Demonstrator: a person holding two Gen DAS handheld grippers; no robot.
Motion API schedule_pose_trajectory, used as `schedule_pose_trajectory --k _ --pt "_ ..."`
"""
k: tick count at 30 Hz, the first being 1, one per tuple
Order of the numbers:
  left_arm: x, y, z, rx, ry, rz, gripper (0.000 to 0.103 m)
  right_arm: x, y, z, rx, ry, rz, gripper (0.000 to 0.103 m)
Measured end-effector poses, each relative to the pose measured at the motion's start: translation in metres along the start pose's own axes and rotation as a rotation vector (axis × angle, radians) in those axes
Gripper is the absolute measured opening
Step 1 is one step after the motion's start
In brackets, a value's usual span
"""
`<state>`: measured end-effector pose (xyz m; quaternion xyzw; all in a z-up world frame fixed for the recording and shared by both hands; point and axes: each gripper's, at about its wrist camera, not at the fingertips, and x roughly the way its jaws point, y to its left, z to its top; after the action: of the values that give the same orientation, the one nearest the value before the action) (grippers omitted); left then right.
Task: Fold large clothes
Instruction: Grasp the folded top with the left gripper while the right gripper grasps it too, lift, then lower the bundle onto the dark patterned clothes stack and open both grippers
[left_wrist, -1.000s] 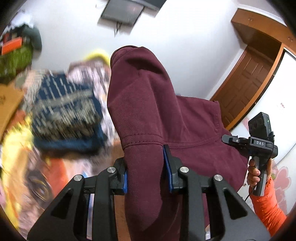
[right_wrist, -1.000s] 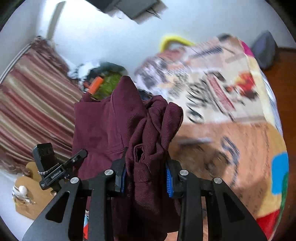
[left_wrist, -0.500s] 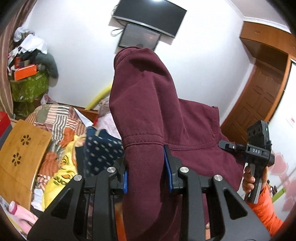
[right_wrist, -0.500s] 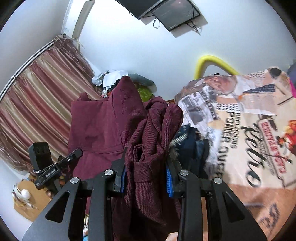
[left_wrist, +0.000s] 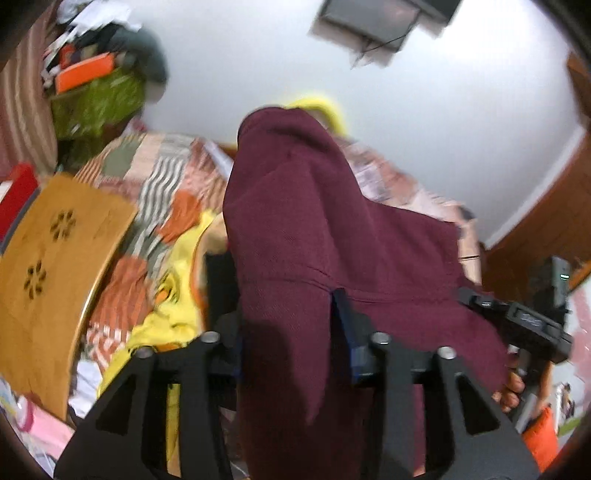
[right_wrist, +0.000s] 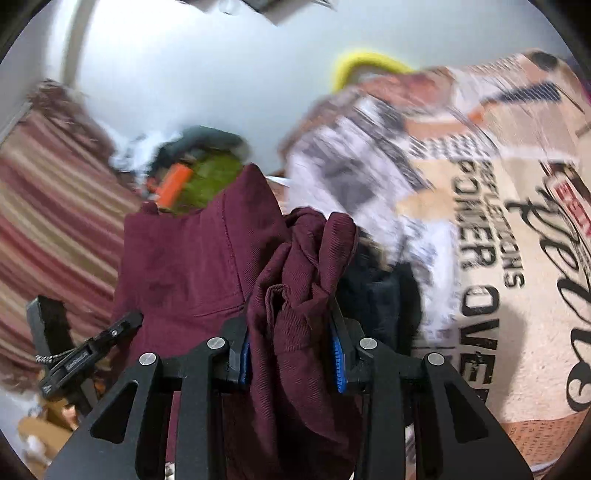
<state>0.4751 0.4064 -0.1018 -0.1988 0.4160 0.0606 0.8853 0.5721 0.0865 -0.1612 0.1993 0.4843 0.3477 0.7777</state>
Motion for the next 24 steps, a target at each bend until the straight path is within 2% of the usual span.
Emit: schedule_pose_trajectory --k 4,8,10,13,15,19,21,24 --pt "-0.001 0.003 -0.010 -0.003 -0.032 -0.004 0.057 -0.007 0.003 0.003 -0.023 -0.004 -0.038 0.038" --pt "-0.020 -0.003 -0.011 0.035 -0.036 0.073 0.057 -0.041 0.030 -0.005 -0.197 -0.051 -0.188 0.041" --pt "-0.036 -0.012 -0.014 0.058 -0.061 0.100 0.057 -0.061 0.036 -0.009 -0.241 -0.072 -0.201 0.041" --pt "-0.075 -0.035 -0.027 0.111 -0.131 0.152 0.057 -0.103 0.047 -0.020 -0.297 -0.121 -0.201 0.041" --pt "-0.104 -0.052 -0.037 0.151 -0.182 0.151 0.057 -0.132 0.056 -0.029 -0.335 -0.168 -0.193 0.041" --pt "-0.163 -0.085 -0.057 0.183 -0.282 0.087 0.057 -0.184 0.085 -0.051 -0.434 -0.264 -0.170 0.041" --pt "-0.203 -0.106 -0.076 0.212 -0.351 0.049 0.057 -0.222 0.105 -0.073 -0.494 -0.346 -0.163 0.041" --pt "-0.260 -0.136 -0.106 0.271 -0.465 0.048 0.057 -0.264 0.129 -0.105 -0.562 -0.448 -0.130 0.041"
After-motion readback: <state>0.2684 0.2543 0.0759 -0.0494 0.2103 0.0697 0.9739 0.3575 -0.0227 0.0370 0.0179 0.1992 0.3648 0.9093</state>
